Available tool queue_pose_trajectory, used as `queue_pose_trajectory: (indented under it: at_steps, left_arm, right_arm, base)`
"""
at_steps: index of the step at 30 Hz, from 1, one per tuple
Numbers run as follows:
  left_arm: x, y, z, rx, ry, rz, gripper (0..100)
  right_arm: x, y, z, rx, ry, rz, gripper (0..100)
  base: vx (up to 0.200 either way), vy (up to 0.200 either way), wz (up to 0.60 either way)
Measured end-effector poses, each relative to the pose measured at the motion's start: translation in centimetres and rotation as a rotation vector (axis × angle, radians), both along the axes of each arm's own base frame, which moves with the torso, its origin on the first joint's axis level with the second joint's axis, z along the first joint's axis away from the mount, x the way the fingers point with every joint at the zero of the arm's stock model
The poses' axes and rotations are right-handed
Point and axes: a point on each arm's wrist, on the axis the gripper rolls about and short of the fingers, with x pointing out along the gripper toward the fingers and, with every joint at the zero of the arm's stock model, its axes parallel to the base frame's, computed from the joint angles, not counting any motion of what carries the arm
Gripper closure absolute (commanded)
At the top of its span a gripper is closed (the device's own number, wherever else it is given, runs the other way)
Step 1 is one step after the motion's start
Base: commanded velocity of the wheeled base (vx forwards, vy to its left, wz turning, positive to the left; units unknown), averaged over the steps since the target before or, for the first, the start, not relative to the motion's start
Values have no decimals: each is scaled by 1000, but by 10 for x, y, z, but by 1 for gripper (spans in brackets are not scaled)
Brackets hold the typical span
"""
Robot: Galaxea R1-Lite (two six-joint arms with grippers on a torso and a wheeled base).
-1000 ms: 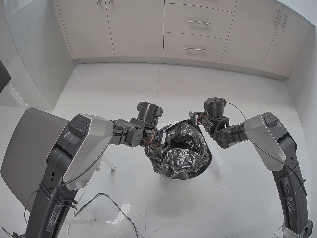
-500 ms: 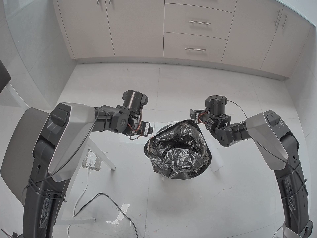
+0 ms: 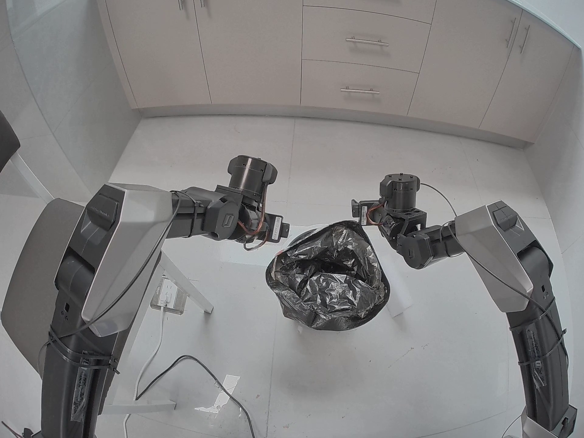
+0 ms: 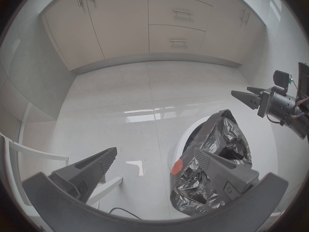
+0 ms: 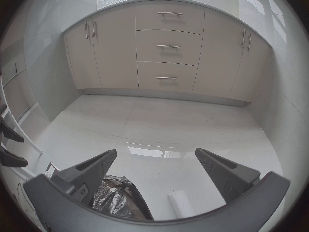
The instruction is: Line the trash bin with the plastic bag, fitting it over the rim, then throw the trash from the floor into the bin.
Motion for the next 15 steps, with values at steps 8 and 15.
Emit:
queue_pose_trajectory:
  at_steps: [8,15]
  left_arm:
    - [1,-1,1,-10,-16,-3,0]
    - [1,-3,1,-14,-27,2,0]
  right_arm:
    - [0,0,0,0,1,0,0]
    - [0,0,0,0,1,0,0]
  base:
    - [75,0,0]
    - [0,0,0]
